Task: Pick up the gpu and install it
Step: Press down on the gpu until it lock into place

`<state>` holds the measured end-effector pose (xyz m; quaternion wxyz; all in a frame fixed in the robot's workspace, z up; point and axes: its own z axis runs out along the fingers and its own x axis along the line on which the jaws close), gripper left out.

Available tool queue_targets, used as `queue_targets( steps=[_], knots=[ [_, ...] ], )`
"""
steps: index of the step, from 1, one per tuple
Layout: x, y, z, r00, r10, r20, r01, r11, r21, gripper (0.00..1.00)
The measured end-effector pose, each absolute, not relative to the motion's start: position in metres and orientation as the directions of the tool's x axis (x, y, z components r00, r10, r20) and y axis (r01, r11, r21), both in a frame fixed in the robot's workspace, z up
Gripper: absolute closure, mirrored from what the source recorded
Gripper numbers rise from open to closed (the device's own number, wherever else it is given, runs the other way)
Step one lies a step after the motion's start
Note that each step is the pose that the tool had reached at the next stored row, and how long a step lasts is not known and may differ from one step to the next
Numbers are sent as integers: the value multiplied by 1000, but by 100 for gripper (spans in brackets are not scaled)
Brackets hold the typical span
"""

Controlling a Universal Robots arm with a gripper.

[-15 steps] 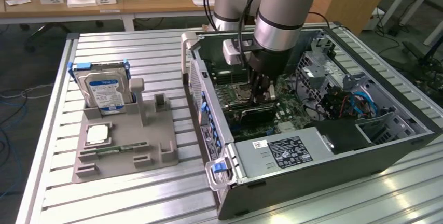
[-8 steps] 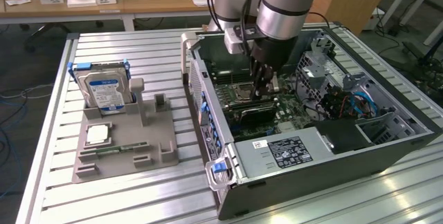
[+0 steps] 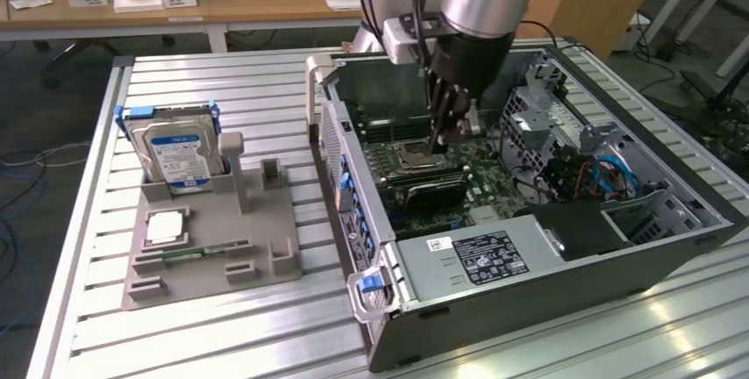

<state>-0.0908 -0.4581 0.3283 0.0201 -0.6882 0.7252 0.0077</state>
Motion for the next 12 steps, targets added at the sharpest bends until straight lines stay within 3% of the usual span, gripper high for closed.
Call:
queue_targets(
  steps=[6,12],
  knots=[
    [-91,-458,347,-52,-998,-40,-998,53,-17,89],
    [-91,-458,347,-52,-998,-40,-998,53,-17,89]
  ],
)
